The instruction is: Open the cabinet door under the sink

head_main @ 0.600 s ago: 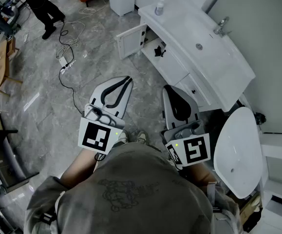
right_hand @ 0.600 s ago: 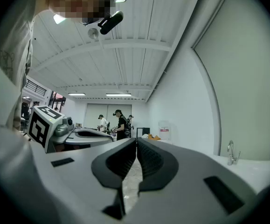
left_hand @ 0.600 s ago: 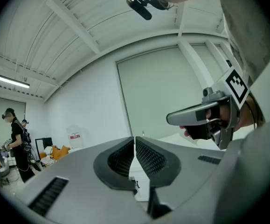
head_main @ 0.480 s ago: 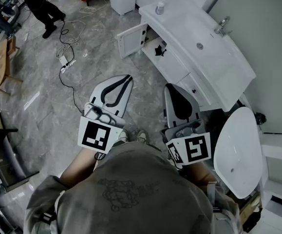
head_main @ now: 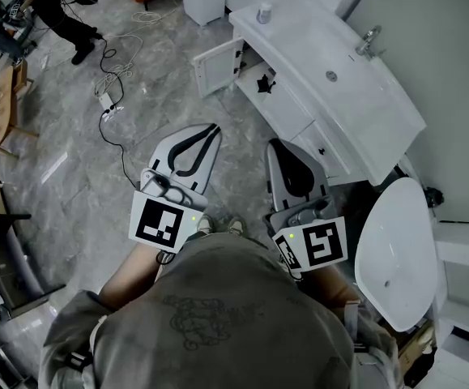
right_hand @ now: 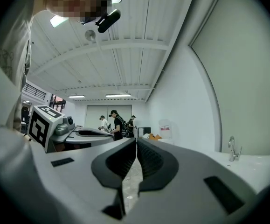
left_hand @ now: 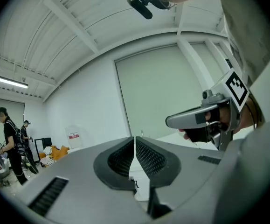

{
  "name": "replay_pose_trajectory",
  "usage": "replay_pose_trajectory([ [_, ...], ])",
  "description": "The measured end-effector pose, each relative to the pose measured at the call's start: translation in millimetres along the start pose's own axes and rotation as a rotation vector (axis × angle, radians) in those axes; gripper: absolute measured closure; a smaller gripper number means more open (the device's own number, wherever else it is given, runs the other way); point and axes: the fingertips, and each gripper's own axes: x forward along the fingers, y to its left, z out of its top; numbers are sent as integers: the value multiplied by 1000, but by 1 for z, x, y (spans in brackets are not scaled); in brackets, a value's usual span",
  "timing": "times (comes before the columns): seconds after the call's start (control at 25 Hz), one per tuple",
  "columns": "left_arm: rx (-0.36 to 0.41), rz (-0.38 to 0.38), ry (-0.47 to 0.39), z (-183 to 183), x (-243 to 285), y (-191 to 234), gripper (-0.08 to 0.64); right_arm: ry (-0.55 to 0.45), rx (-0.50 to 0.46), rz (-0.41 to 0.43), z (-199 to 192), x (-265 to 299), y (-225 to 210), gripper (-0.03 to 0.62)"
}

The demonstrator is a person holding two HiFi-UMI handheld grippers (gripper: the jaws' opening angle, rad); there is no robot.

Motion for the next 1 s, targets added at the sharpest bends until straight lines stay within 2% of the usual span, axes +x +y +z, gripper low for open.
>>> replay_pose_trajectory([
  [0.36, -34, 37, 0, 2, 12, -10, 535, 5, -14, 32, -4, -7, -14, 561],
  [0.68, -21, 54, 16, 0, 24, -28, 535, 0, -2, 50, -13, -17, -34, 561],
  [1.0, -19, 63, 25, -12, 32, -27, 535, 13, -39, 82, -21, -12, -37, 561],
])
